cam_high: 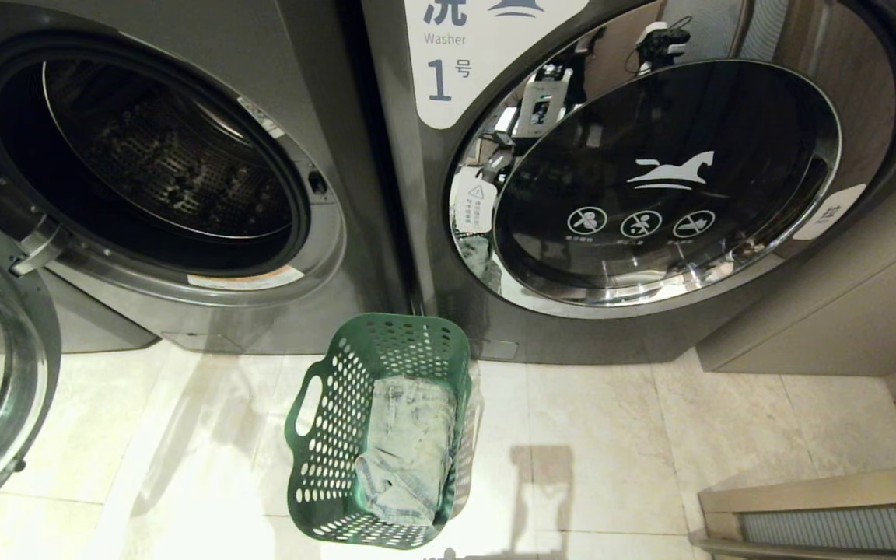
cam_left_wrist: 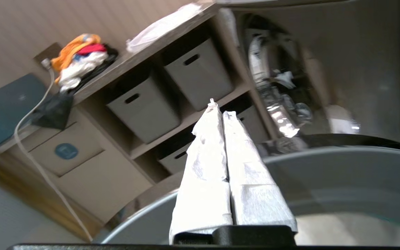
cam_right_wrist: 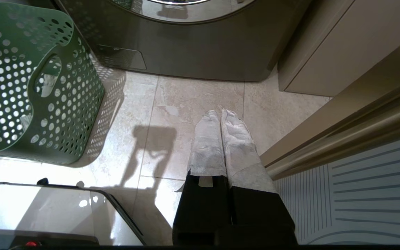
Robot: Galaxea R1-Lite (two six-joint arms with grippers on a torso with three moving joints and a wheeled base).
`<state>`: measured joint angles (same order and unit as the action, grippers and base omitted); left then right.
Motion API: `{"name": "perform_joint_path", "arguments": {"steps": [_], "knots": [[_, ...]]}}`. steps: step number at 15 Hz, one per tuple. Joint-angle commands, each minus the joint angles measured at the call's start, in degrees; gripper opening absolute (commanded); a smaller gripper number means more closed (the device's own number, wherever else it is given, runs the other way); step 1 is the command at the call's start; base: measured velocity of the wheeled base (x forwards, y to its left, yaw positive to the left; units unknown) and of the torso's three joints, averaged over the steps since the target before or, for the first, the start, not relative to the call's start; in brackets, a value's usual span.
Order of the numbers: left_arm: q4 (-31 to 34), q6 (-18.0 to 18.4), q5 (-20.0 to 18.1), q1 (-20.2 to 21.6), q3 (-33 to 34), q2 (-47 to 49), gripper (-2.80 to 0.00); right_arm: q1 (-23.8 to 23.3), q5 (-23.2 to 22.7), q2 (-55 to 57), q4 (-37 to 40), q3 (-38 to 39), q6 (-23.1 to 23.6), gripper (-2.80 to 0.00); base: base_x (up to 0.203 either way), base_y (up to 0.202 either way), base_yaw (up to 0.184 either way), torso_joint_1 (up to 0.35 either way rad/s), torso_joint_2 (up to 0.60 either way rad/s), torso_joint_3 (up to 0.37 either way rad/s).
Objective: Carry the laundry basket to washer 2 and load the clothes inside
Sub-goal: Open the lid of the washing machine
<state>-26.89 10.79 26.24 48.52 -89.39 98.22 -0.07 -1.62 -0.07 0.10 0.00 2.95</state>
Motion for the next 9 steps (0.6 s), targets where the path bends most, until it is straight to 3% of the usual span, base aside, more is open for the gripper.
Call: {"name": "perform_joint_path", "arguments": {"steps": [1,3,5,9], "knots": [[-0.21,-1.44,-0.03,3.02,-2.20,5.36,-2.80,-0.01,-0.05,0.07,-0.01,0.00,0.04,-2.80,0.000,0.000,0.000,0.000,0.00,0.000],[0.69,-8.09,-1.28,6.44,-4.29,8.87,-2.80,-0.01,-0.05,0.07,-0.01,0.00,0.04,-2.80,0.000,0.000,0.000,0.000,0.00,0.000],[2.53,-12.19,-5.05,7.57,-4.70,9.52,-2.80,-0.01,-0.05,0.07,-0.01,0.00,0.04,-2.80,0.000,0.000,0.000,0.000,0.00,0.000],[2.81,-13.25,-6.29,8.00,-4.57,9.80,-2.80,-0.01,-0.05,0.07,-0.01,0.00,0.04,-2.80,0.000,0.000,0.000,0.000,0.00,0.000]]}}
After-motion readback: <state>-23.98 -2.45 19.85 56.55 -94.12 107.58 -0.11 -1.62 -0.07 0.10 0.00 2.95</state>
